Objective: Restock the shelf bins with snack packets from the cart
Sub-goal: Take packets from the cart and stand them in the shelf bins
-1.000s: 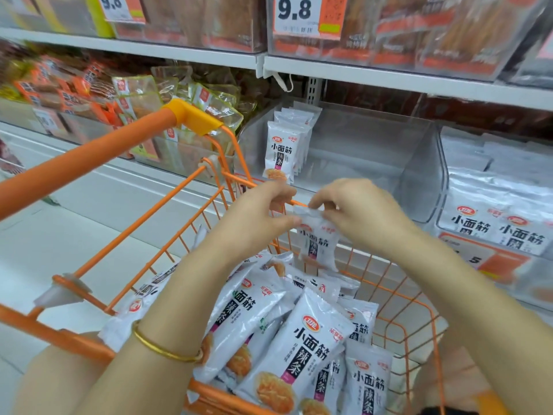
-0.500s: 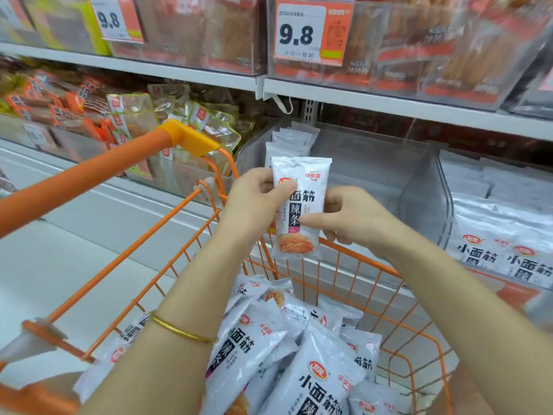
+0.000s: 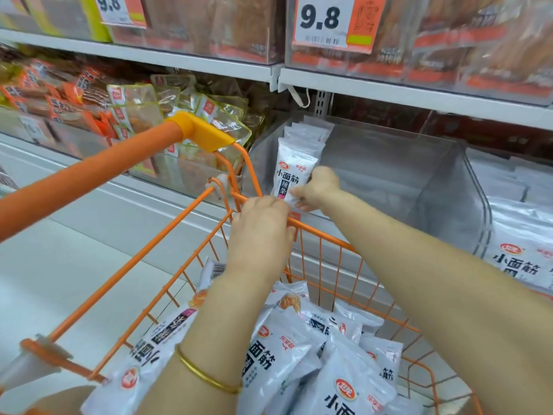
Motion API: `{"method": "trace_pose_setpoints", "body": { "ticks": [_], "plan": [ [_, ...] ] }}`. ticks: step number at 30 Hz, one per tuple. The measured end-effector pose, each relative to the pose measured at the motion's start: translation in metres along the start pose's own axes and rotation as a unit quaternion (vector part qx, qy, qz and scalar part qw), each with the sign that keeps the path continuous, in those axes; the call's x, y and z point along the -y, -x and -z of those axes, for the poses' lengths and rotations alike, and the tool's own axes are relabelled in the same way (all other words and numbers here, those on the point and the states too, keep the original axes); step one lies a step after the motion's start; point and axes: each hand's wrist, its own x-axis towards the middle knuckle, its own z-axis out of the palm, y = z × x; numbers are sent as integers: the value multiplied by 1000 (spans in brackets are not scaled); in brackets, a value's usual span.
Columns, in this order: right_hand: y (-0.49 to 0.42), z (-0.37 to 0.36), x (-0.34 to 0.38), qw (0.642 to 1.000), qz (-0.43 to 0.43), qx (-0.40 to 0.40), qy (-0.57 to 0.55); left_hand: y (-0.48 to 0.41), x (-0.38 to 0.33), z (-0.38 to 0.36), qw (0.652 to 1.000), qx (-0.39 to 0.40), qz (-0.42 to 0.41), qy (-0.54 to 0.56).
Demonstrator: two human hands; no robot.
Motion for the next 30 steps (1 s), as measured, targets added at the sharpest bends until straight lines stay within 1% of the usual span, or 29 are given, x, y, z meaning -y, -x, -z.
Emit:
{"method": "trace_pose_setpoints", "body": {
  "ticks": [6, 9, 12, 14, 16, 18, 20, 22, 23, 24, 26, 28, 30],
  "plan": [
    [-6, -11, 7, 999, 2, -38, 19, 0, 0, 2, 1000, 7, -2, 11],
    [-5, -8, 7, 1000, -5, -25, 11, 0, -1, 6, 999, -2, 7, 36],
    [-5, -2, 2, 1000, -7, -14, -3, 0, -5, 25, 996, -41, 28, 70],
    [-4, 2, 0, 1000, -12, -5, -15, 0, -1, 43, 997, -40, 58, 36],
    [-3, 6, -1, 1000, -20, 8, -19, 4, 10, 59, 996, 11, 81, -36],
    [6, 12, 4, 1000, 3, -19, 15, 13, 23, 69, 988, 80, 105, -84],
    [22, 19, 13, 994, 60, -86, 30, 26, 28, 76, 977, 140, 121, -107],
    [53, 25, 21, 982, 142, -121, 11, 37, 26, 79, 966, 186, 121, -131],
    [70, 25, 23, 977, 179, -112, 11, 41, 24, 78, 961, 204, 121, -140],
    [87, 24, 23, 974, 210, -88, 19, 44, 21, 76, 958, 214, 125, -147],
    [116, 17, 16, 969, 244, -11, 38, 49, 16, 70, 955, 199, 134, -175],
    [136, 8, 5, 967, 246, 49, 45, 49, 11, 63, 951, 159, 135, -229],
    [146, 1, -9, 967, 237, 69, 58, 50, 6, 58, 943, 141, 139, -268]
  ]
}}
